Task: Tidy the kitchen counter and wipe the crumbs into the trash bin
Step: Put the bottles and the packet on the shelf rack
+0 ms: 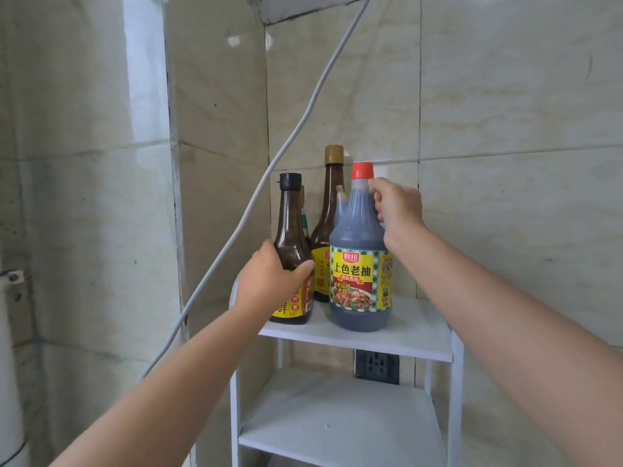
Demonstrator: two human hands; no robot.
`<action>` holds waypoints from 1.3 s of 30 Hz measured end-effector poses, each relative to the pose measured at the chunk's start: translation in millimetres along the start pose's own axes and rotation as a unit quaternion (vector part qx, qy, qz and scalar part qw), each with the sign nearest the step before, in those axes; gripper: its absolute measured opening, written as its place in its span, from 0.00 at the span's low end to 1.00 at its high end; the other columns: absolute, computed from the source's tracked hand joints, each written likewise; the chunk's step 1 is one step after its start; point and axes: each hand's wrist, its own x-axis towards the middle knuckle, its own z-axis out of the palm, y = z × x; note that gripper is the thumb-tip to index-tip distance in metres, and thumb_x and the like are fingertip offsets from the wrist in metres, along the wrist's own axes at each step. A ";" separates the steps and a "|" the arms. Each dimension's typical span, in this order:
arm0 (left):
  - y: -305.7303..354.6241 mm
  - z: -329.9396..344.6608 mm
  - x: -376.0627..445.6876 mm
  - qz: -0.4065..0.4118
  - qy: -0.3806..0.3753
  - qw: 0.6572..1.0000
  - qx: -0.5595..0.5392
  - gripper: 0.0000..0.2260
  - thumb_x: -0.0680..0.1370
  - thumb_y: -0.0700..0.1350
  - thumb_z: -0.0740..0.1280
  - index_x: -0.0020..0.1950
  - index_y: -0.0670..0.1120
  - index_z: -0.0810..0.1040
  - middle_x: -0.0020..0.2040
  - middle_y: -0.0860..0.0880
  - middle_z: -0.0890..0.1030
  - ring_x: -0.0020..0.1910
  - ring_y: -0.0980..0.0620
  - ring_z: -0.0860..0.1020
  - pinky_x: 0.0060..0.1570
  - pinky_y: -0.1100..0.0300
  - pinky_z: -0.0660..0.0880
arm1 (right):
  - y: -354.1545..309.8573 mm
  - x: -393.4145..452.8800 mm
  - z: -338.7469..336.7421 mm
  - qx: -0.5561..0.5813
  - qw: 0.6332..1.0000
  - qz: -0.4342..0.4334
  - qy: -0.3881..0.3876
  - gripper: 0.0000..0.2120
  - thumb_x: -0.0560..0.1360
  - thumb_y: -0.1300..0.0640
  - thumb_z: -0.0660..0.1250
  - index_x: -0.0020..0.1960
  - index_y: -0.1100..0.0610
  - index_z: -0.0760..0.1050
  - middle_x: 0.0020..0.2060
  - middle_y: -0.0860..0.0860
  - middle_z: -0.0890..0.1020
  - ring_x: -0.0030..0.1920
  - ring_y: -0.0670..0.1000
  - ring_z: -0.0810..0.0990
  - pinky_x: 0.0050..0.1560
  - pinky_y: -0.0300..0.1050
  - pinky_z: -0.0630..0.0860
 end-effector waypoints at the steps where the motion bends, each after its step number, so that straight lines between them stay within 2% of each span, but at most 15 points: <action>1: -3.5 1.3 -3.0 0.006 -0.007 1.000 0.006 0.26 0.72 0.56 0.70 0.64 0.45 0.67 0.59 0.47 0.77 0.57 0.47 0.77 0.51 0.54 0.76 | 1.3 0.1 -0.2 -0.008 1.000 -0.005 -0.008 0.15 0.74 0.58 0.64 0.30 0.57 0.67 0.28 0.49 0.70 0.28 0.45 0.67 0.31 0.37 0.64; 4: -7.2 4.2 -6.2 0.016 -0.006 1.000 0.009 0.33 0.71 0.55 0.71 0.71 0.45 0.61 0.65 0.46 0.73 0.62 0.46 0.74 0.55 0.53 0.75 | 7.5 2.0 -1.6 -0.017 0.999 -0.028 -0.010 0.13 0.76 0.54 0.63 0.34 0.56 0.68 0.31 0.48 0.71 0.31 0.44 0.69 0.33 0.36 0.67; 7: -7.9 6.3 -5.2 0.019 0.006 1.000 0.010 0.32 0.73 0.53 0.70 0.72 0.45 0.61 0.66 0.46 0.72 0.63 0.46 0.74 0.55 0.55 0.74 | 11.8 6.5 3.1 -0.036 0.998 -0.049 0.025 0.17 0.77 0.48 0.61 0.33 0.55 0.67 0.30 0.48 0.71 0.34 0.46 0.72 0.35 0.38 0.68; 9: -9.6 6.0 -2.3 0.014 0.004 1.000 0.004 0.31 0.73 0.53 0.70 0.71 0.45 0.61 0.66 0.45 0.71 0.63 0.46 0.74 0.55 0.55 0.74 | 12.6 10.9 8.4 -0.053 0.995 -0.060 0.058 0.19 0.76 0.46 0.62 0.31 0.56 0.66 0.30 0.49 0.71 0.37 0.50 0.74 0.40 0.43 0.71; 13: -15.6 5.1 9.0 -0.012 -0.005 1.000 0.016 0.33 0.73 0.53 0.70 0.72 0.44 0.61 0.66 0.44 0.70 0.61 0.45 0.74 0.55 0.54 0.75 | 16.1 16.3 16.9 -0.054 0.996 -0.051 0.058 0.20 0.75 0.46 0.63 0.31 0.56 0.66 0.30 0.49 0.72 0.40 0.51 0.75 0.44 0.45 0.71; 18: -11.9 3.5 9.1 0.003 0.018 0.986 0.166 0.30 0.72 0.61 0.67 0.67 0.44 0.66 0.63 0.45 0.73 0.64 0.46 0.71 0.55 0.55 0.74 | 19.3 20.3 22.1 -0.025 0.999 -0.030 0.027 0.18 0.76 0.46 0.62 0.33 0.56 0.68 0.33 0.49 0.74 0.41 0.50 0.76 0.44 0.44 0.72; 23: -8.2 -5.0 11.0 0.024 0.008 0.956 0.294 0.35 0.73 0.65 0.62 0.71 0.44 0.64 0.69 0.45 0.69 0.73 0.43 0.60 0.68 0.49 0.63 | 24.6 21.6 31.2 -0.019 0.999 -0.035 0.021 0.18 0.76 0.46 0.62 0.35 0.58 0.69 0.32 0.50 0.74 0.41 0.51 0.76 0.44 0.46 0.72; 25: -9.2 -8.3 13.6 0.010 -0.020 0.960 0.280 0.33 0.74 0.64 0.62 0.71 0.44 0.63 0.70 0.44 0.69 0.73 0.41 0.60 0.68 0.46 0.62 | 26.2 21.3 36.5 -0.007 0.999 -0.028 0.015 0.18 0.75 0.46 0.63 0.34 0.57 0.68 0.32 0.50 0.74 0.41 0.51 0.76 0.44 0.45 0.72; 27: -11.3 -10.9 17.0 -0.005 -0.054 0.970 0.238 0.32 0.75 0.61 0.63 0.72 0.45 0.61 0.69 0.43 0.69 0.70 0.40 0.64 0.67 0.45 0.65 | 27.0 20.9 41.1 0.001 1.000 -0.026 0.013 0.18 0.75 0.46 0.63 0.33 0.56 0.68 0.32 0.49 0.74 0.41 0.51 0.76 0.43 0.44 0.72; 30: -17.7 -13.7 20.6 -0.002 -0.094 0.985 0.147 0.29 0.76 0.56 0.65 0.72 0.46 0.60 0.65 0.43 0.72 0.62 0.43 0.74 0.58 0.51 0.75 | 27.9 20.2 47.3 -0.011 0.999 -0.035 0.016 0.18 0.76 0.46 0.62 0.33 0.55 0.68 0.32 0.48 0.74 0.40 0.50 0.76 0.45 0.45 0.73; 35: -30.1 -16.1 22.9 0.017 -0.099 0.984 0.148 0.31 0.75 0.53 0.67 0.74 0.47 0.57 0.64 0.45 0.75 0.59 0.46 0.77 0.53 0.54 0.77 | 33.1 20.7 51.1 -0.035 0.997 -0.059 0.027 0.19 0.76 0.47 0.61 0.30 0.55 0.66 0.30 0.49 0.72 0.34 0.47 0.72 0.44 0.46 0.72; 37: -30.9 -15.6 20.9 0.022 -0.109 0.983 0.146 0.33 0.75 0.52 0.67 0.75 0.46 0.55 0.65 0.45 0.74 0.60 0.47 0.76 0.55 0.54 0.77 | 34.7 17.8 48.7 -0.041 0.996 -0.071 0.033 0.18 0.76 0.48 0.62 0.31 0.55 0.67 0.31 0.49 0.74 0.37 0.48 0.74 0.44 0.46 0.73; 39: -30.3 -15.2 16.0 0.018 -0.120 0.983 0.140 0.34 0.75 0.50 0.68 0.76 0.45 0.54 0.66 0.45 0.73 0.61 0.46 0.75 0.57 0.54 0.76 | 35.2 12.7 45.4 -0.061 0.994 -0.088 0.032 0.13 0.75 0.50 0.65 0.36 0.56 0.70 0.38 0.52 0.77 0.43 0.51 0.77 0.47 0.46 0.75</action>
